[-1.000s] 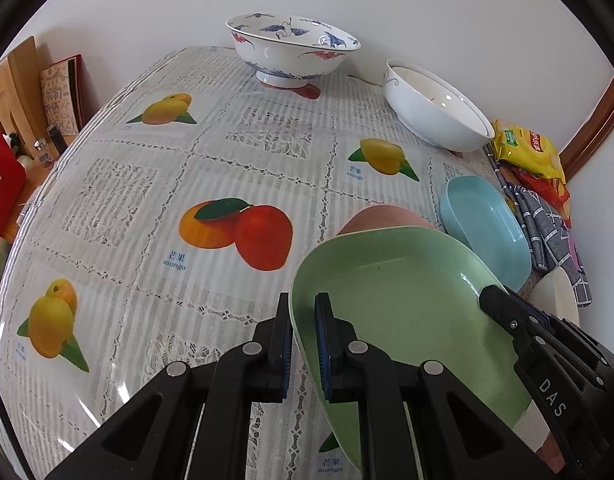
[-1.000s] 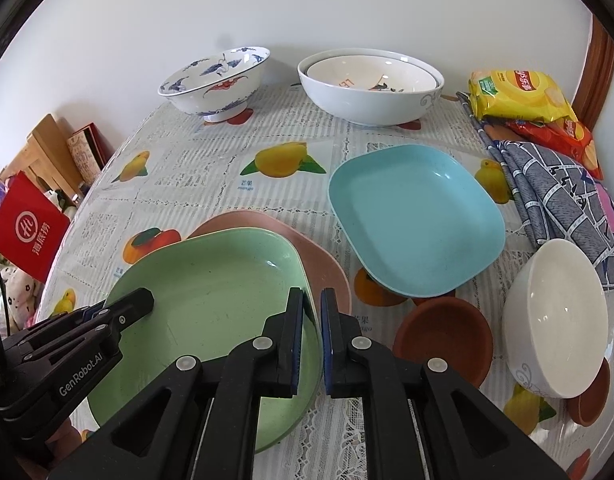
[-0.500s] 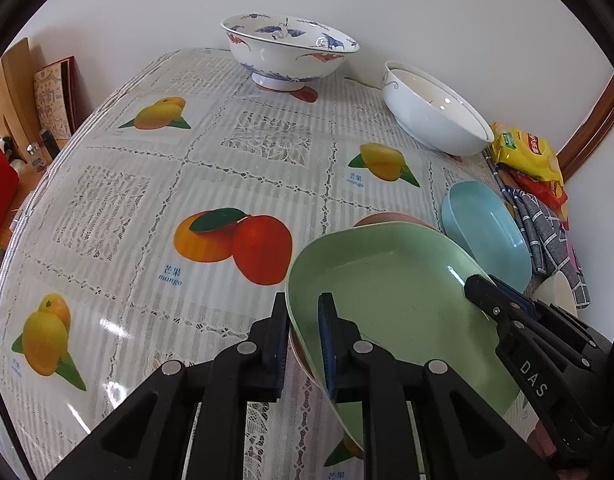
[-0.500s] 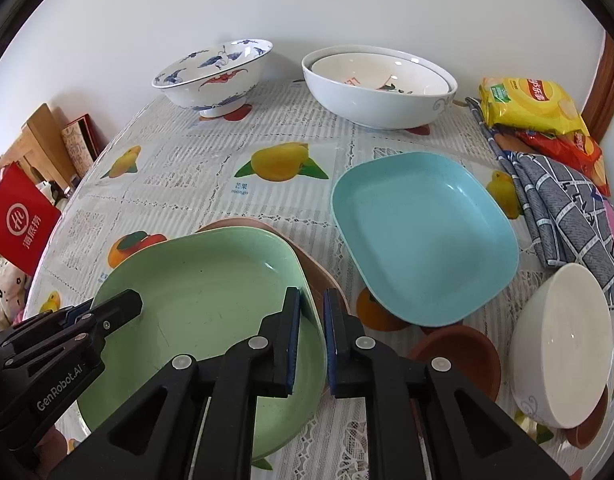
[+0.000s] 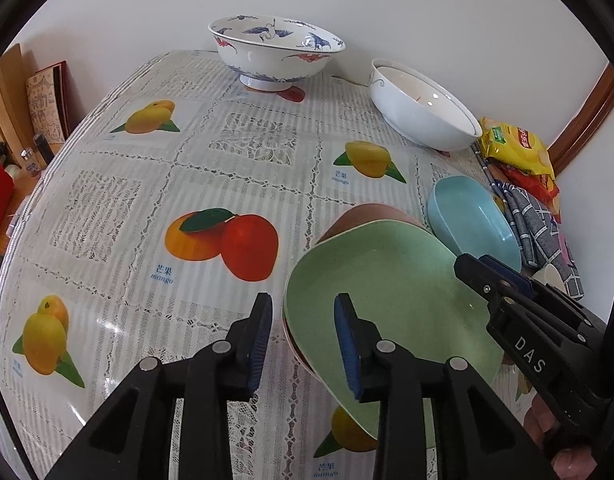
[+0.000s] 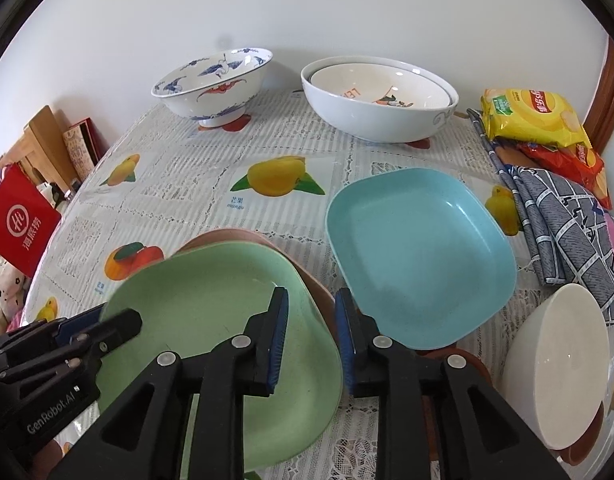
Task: Organize plates and bowls
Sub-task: 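Lower the green plate with both grippers onto the pink plate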
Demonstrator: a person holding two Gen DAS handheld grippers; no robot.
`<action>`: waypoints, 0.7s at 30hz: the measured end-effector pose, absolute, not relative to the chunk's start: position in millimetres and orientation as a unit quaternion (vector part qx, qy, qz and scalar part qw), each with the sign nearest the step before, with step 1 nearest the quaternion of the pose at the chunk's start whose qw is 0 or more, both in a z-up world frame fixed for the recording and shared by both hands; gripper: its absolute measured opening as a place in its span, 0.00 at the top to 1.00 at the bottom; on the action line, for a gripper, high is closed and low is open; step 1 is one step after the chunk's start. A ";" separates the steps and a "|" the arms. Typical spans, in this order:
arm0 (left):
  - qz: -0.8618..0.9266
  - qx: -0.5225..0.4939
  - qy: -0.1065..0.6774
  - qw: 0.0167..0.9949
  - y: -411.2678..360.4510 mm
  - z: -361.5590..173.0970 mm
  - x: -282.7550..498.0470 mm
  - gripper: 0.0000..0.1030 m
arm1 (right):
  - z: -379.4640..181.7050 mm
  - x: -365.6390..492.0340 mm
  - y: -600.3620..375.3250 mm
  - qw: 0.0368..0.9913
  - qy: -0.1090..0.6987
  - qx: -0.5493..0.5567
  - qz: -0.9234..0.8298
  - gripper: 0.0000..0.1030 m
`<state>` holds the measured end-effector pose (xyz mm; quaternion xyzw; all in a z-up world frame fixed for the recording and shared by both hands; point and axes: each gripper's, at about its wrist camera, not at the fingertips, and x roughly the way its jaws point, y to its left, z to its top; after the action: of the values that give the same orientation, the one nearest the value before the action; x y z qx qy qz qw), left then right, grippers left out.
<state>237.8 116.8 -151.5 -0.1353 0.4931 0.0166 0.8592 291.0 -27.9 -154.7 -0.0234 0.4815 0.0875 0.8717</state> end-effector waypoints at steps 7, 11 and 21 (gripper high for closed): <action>0.011 -0.124 0.487 0.865 110.2 -141.3 225.4 0.58 | -141.3 276.0 -40.5 0.874 0.479 -0.011 0.081 0.68; 0.013 -0.126 0.481 0.868 110.2 -135.2 217.1 0.57 | -135.9 260.6 -51.4 0.869 0.486 0.020 0.094 0.58; 0.017 -0.122 0.489 0.864 106.6 -142.0 214.8 0.56 | -150.6 247.7 -53.7 0.854 0.511 0.041 0.090 0.80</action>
<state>214.8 106.6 -142.0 -0.1219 0.4888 0.0165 0.8637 247.7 -53.7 -150.6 0.0413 0.5112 0.0901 0.8537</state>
